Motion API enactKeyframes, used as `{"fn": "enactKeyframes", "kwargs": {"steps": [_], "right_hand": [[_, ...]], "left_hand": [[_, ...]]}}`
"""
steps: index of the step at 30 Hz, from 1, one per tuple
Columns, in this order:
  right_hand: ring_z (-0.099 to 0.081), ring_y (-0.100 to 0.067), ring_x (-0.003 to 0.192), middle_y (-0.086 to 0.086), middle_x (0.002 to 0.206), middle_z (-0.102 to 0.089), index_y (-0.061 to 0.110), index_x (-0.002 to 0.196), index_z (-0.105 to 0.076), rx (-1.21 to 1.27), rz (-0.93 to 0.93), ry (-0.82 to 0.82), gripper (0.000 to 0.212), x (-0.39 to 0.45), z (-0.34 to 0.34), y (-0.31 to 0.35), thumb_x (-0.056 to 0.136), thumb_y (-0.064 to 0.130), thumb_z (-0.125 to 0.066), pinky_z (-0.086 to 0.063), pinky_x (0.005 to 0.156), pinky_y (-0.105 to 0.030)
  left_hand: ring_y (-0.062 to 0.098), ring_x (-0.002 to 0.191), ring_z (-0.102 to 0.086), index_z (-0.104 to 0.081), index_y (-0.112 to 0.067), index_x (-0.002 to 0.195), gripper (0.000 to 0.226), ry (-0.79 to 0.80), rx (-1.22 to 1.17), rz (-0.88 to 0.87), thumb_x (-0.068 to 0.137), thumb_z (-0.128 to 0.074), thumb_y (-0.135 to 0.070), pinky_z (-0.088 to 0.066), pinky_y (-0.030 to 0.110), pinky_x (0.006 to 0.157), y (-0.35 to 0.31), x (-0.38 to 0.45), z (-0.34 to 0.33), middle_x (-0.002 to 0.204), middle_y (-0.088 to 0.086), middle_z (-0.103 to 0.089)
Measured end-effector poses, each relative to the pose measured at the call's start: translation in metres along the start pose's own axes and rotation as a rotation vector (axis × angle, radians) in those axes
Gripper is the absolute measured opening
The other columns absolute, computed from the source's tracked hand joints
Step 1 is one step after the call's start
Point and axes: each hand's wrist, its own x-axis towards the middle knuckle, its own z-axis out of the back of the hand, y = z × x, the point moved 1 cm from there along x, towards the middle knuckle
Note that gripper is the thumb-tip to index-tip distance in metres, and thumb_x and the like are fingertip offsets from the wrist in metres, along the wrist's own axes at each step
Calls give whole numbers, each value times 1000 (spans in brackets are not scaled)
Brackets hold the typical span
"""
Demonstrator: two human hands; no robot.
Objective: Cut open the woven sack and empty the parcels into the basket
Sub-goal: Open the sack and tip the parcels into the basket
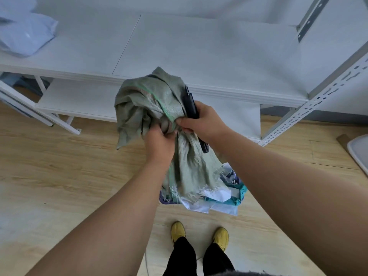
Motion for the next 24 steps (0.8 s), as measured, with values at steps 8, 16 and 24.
{"fn": "enactKeyframes", "kwargs": {"steps": [8,16,24], "right_hand": [[-59,-23,73,-9,75,-55,16,82,-56,-85,52,-14,19,8,-7,3,79,2,-69,-55,78,-45],[-63,-29,79,-11,83,-59,10,92,-58,-28,9,-9,19,2,-12,-4,81,-3,-66,-56,83,-45],[-63,-24,78,-7,80,-62,11,94,-60,100,-2,-2,19,4,-13,-8,81,-2,-67,-55,86,-49]], "left_hand": [[32,92,-66,-62,5,97,22,-54,-28,-40,85,-69,-13,-53,42,80,-5,3,11,95,19,-69],[31,93,-64,-64,4,99,15,-78,59,-128,86,-63,-4,-48,31,77,-3,-7,18,96,18,-68],[39,93,-61,-61,2,107,21,-131,33,-136,88,-55,-2,-50,39,79,-4,-8,24,99,22,-64]]}}
